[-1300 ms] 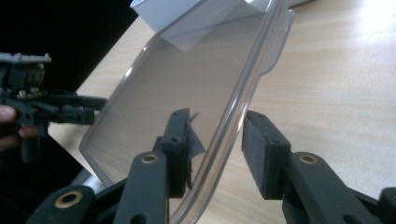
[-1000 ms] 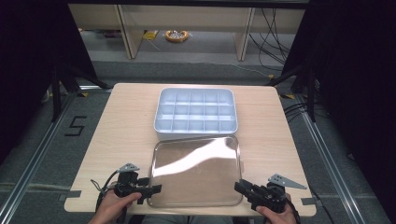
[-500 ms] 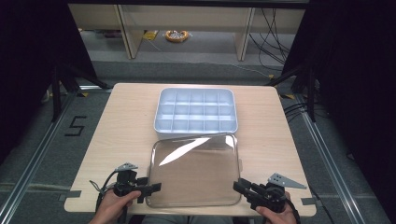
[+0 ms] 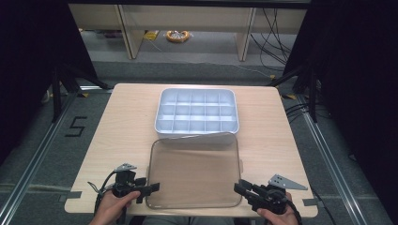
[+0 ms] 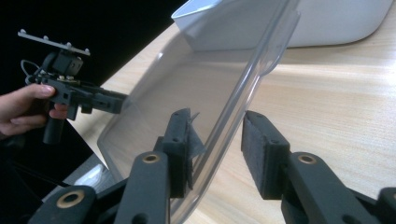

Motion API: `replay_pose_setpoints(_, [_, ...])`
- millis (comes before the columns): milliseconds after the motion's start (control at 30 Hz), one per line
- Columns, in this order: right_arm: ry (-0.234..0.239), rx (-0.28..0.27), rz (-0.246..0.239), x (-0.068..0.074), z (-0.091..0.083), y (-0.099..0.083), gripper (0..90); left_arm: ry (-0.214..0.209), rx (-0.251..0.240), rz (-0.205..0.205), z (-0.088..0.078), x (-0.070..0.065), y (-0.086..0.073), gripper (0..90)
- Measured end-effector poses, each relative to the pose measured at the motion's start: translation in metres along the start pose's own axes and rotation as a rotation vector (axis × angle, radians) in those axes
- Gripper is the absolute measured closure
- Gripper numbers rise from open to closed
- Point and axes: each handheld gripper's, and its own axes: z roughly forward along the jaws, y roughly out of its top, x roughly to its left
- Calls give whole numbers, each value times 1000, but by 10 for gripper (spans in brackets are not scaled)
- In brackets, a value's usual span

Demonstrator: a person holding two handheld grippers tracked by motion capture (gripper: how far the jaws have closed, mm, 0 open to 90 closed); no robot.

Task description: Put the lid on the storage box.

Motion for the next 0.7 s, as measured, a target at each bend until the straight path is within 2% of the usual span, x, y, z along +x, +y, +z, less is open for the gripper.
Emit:
replay_pose_setpoints(33, [6,-11,-22,-1,1,0,659,-17,6,-5,0,0,0,274])
replay_pose_setpoints(67, [9,-8,-34,0,1,0,661,-37,16,-7,0,0,-1,328])
replay_pose_setpoints(133, [13,-5,-23,-1,0,0,662,-37,15,-7,-1,0,-1,367])
replay_pose_setpoints(167, [0,1,27,-1,0,-1,662,-49,16,-16,-2,2,-2,399])
replay_pose_setpoints(200, [6,-1,9,-6,0,-2,662,-53,14,-10,-3,2,-2,427])
replay_pose_setpoints(267, [-13,-2,23,-10,0,-3,663,-49,10,0,-4,3,-2,480])
replay_pose_setpoints(300, [-18,0,50,-8,0,-3,665,-39,-8,29,-6,3,-1,500])
replay_pose_setpoints(333, [-21,-2,35,-10,-1,-3,669,-39,-8,29,-6,3,-1,515])
replay_pose_setpoints(367, [-33,-3,25,-10,-1,-3,671,-27,-33,42,-7,1,-1,533])
replay_pose_setpoints(400, [-39,-1,26,-11,-1,-3,673,-23,-32,57,-8,1,-1,541])
replay_pose_setpoints(433, [-43,16,49,-10,-2,-3,674,-20,-38,64,-8,1,-1,546])
replay_pose_setpoints(500, [-65,23,37,-13,1,-5,674,-15,-44,85,-9,0,0,563])
replay_pose_setpoints(533, [-71,39,80,-10,0,-5,674,-14,-51,83,-9,-2,0,574])
replay_pose_setpoints(700, [-99,37,55,-11,1,-5,678,-3,-67,100,-10,-4,0,589])
